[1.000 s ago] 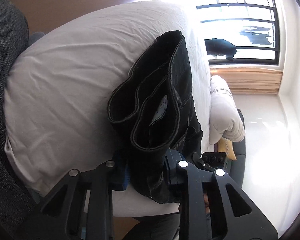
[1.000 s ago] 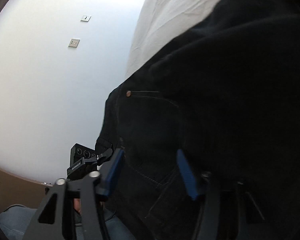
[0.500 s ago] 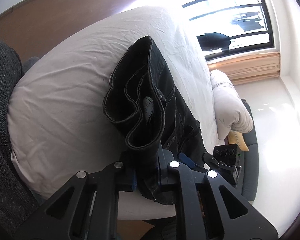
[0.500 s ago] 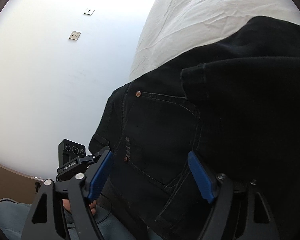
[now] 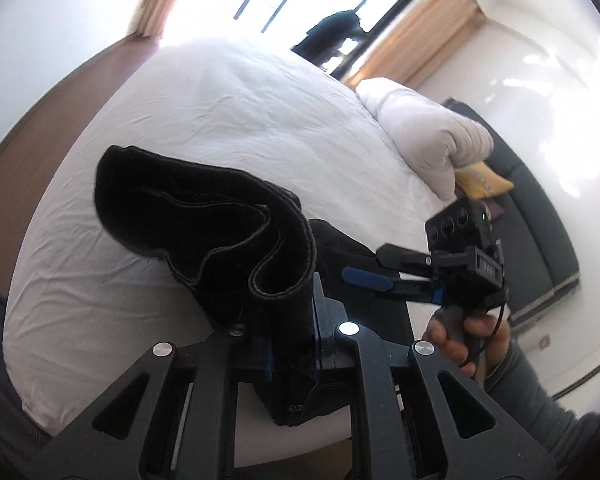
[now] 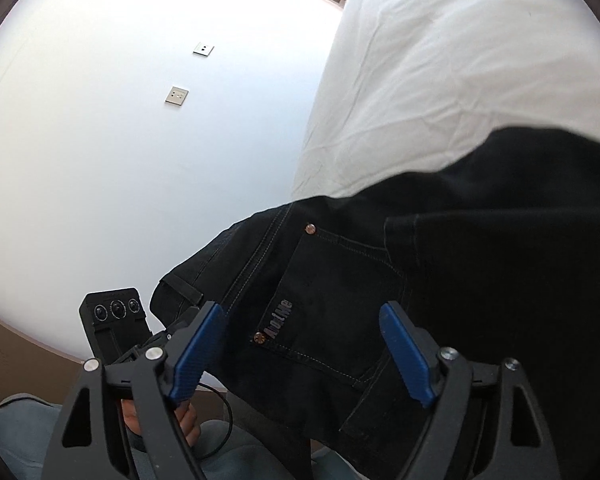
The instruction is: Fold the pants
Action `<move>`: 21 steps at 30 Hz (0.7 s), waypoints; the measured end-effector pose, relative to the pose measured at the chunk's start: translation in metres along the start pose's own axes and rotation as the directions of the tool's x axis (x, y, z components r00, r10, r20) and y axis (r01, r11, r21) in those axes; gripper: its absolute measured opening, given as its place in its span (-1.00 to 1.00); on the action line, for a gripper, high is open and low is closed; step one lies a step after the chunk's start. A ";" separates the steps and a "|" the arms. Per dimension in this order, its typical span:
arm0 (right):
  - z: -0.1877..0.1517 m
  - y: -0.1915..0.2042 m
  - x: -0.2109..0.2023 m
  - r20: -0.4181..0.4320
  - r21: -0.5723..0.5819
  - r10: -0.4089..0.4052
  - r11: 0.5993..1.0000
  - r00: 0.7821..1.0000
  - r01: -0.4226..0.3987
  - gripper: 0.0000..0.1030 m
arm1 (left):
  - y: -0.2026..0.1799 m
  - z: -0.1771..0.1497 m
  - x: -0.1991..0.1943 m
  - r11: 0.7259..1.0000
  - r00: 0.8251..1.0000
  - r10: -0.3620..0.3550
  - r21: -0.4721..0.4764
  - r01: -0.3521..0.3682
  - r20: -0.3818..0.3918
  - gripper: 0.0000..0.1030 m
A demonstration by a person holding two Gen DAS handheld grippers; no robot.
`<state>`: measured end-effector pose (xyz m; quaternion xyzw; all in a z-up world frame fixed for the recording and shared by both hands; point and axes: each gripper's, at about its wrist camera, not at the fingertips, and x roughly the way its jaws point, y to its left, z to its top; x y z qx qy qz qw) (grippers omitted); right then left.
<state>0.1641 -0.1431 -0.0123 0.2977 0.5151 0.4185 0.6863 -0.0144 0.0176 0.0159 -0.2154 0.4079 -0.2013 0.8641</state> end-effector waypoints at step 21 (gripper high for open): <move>-0.002 0.018 -0.066 -0.029 -0.010 -0.231 0.973 0.972 0.231 0.84 | -0.195 -0.093 0.114 0.643 0.963 0.244 0.763 -0.071 -0.117 -0.78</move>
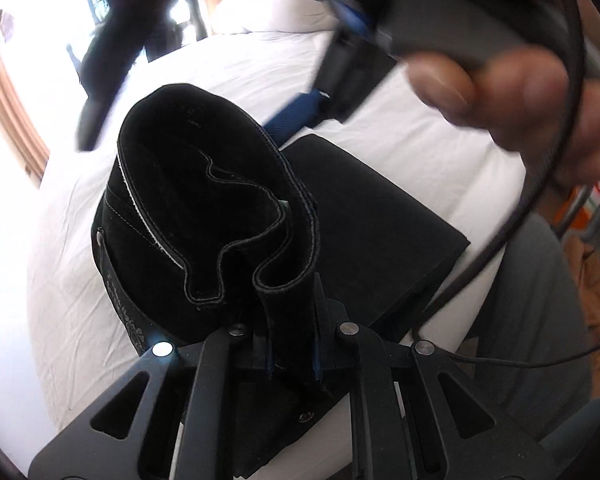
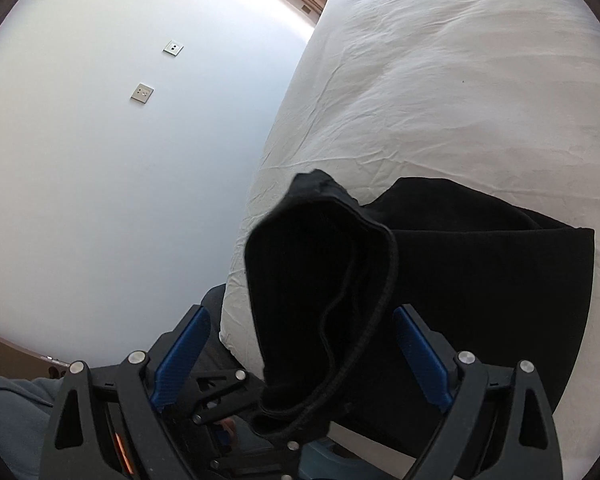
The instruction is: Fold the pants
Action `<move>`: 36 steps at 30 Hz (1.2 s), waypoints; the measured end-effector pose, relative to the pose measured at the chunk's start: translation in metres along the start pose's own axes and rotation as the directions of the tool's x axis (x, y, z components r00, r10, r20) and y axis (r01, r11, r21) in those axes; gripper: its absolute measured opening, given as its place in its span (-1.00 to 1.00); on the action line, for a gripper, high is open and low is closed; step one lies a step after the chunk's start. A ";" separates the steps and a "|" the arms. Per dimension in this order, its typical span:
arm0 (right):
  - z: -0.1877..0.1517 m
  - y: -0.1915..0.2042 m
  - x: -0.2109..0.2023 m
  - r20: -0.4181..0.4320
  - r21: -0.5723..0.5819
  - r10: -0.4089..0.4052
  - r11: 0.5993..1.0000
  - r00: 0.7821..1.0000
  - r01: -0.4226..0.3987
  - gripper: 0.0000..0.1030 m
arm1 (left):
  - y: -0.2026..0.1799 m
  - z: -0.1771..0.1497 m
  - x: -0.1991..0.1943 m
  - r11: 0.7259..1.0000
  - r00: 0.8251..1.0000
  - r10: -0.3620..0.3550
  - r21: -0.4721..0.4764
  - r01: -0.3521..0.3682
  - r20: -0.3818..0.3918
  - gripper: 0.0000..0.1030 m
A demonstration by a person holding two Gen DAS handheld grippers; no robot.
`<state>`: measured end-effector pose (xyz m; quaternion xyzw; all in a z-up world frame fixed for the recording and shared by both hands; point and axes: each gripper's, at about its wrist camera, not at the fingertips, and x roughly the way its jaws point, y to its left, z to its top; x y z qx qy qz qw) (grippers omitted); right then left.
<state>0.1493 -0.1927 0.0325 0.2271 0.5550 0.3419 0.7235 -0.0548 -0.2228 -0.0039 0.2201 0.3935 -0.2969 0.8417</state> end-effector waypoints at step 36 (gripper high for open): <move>-0.043 -0.152 -0.050 0.077 0.063 -0.269 0.962 0.960 0.265 -0.68 | -0.063 0.030 0.047 0.963 0.994 -0.046 0.261 0.070 -0.097 -0.78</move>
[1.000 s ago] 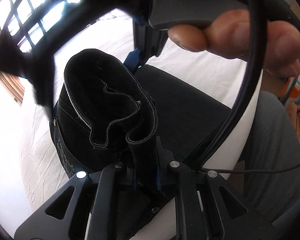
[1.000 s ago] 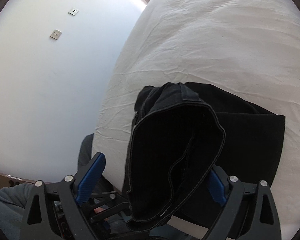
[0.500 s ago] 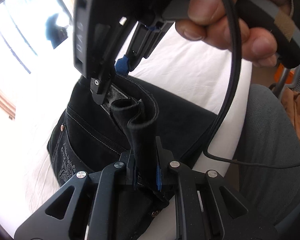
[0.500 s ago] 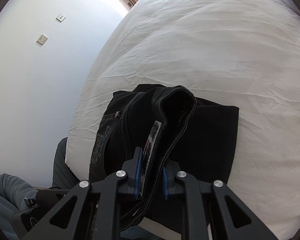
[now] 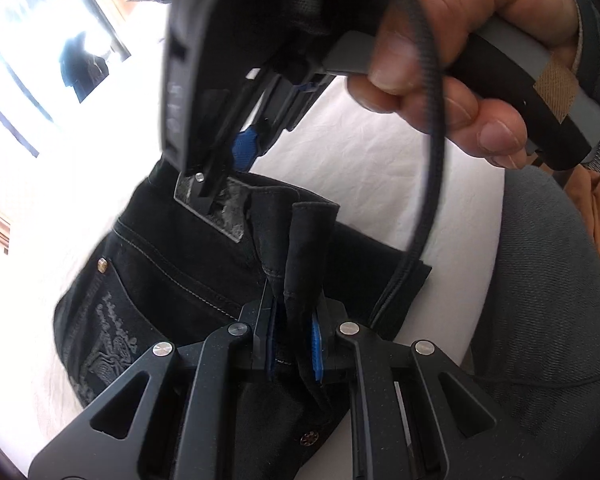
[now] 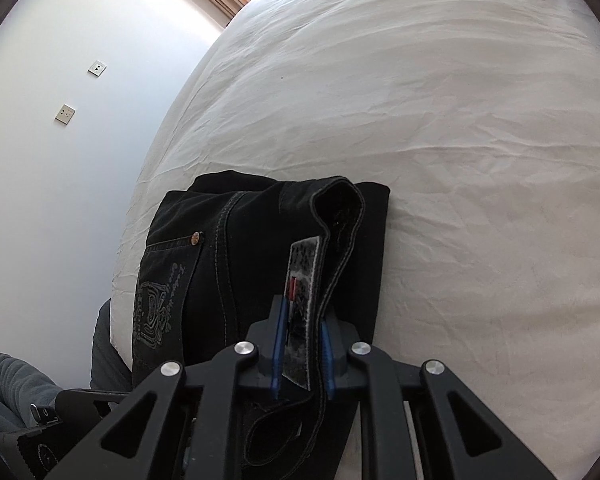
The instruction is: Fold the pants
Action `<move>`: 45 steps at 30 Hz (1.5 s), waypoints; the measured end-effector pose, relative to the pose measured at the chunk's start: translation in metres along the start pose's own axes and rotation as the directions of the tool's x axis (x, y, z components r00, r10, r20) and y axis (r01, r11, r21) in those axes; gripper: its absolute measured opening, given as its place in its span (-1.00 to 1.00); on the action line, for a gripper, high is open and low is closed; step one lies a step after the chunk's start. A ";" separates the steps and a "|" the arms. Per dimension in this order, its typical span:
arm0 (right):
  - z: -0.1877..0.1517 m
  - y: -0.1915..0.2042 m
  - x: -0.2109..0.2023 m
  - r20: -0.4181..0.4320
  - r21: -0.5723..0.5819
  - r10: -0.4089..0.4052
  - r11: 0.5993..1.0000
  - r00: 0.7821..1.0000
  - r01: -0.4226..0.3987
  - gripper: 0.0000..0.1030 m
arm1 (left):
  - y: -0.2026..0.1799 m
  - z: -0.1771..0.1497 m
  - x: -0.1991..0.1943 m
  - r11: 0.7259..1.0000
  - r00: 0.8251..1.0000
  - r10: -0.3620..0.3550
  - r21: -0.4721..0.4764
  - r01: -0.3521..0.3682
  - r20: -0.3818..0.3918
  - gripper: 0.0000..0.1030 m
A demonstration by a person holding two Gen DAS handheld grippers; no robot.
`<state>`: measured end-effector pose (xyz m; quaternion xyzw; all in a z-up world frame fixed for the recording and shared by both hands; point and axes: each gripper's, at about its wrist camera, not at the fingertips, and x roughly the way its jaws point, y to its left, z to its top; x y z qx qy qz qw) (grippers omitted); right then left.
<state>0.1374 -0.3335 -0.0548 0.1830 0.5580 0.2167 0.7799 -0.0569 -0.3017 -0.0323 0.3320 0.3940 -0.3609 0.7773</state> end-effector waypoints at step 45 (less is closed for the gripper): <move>-0.083 0.055 -0.035 0.137 0.051 0.320 0.943 0.937 -0.329 0.34 | 0.224 -0.069 -0.037 0.861 0.983 -0.100 -0.482 0.162 0.152 -0.70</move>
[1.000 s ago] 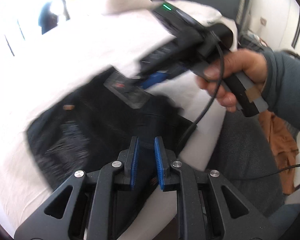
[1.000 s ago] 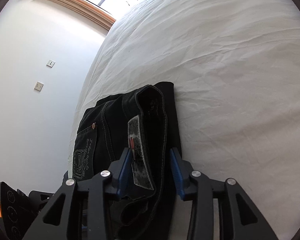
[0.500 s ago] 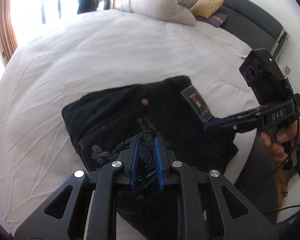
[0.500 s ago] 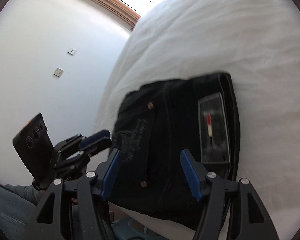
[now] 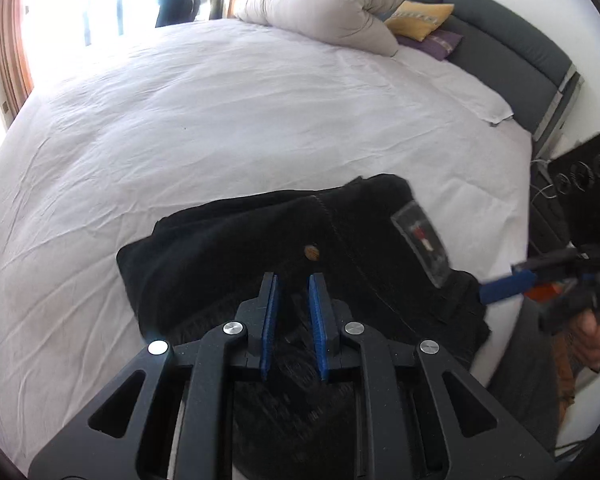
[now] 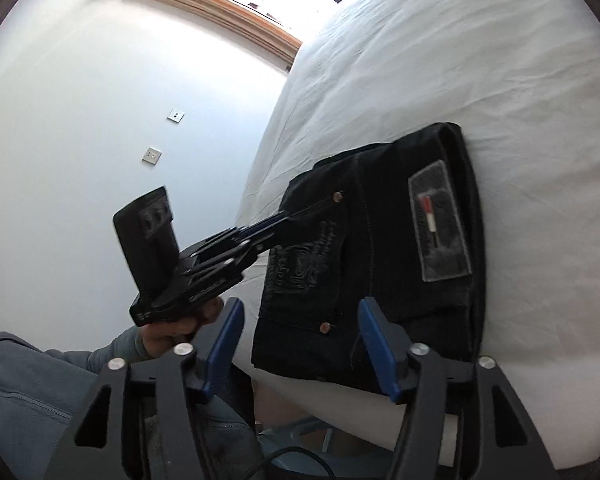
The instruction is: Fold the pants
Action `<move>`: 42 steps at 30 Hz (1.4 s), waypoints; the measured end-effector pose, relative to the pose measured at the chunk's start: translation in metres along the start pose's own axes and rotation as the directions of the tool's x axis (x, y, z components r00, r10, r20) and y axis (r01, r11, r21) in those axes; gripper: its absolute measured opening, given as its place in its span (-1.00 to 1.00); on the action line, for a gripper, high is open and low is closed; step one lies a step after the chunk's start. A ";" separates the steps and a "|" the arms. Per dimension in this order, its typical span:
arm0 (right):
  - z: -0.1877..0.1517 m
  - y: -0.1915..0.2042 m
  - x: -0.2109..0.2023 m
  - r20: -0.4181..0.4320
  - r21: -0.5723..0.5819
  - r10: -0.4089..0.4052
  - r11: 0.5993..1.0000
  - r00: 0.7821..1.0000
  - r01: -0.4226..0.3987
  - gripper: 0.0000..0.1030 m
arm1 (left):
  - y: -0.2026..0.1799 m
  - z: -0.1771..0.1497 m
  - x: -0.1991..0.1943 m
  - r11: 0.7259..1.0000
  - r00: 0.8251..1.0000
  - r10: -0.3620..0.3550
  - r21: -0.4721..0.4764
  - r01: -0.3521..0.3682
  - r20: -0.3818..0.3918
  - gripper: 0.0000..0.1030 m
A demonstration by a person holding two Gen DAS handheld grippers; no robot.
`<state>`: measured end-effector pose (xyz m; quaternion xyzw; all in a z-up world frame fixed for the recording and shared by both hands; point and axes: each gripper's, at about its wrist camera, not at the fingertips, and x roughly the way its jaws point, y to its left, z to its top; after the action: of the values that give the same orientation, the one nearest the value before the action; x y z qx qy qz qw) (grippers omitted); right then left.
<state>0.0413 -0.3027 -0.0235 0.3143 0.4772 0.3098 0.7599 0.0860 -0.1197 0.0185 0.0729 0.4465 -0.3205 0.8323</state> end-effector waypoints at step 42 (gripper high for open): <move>0.027 -0.056 0.019 -0.007 0.104 0.051 0.993 0.999 -0.050 0.41 | -0.012 -0.093 -0.024 0.836 0.833 -0.548 -0.077 0.543 -0.079 -0.70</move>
<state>0.0824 -0.3276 -0.0678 0.3638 0.4884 0.3053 0.7321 0.0050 -0.0800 -0.0159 -0.0633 0.4971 -0.5287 0.6852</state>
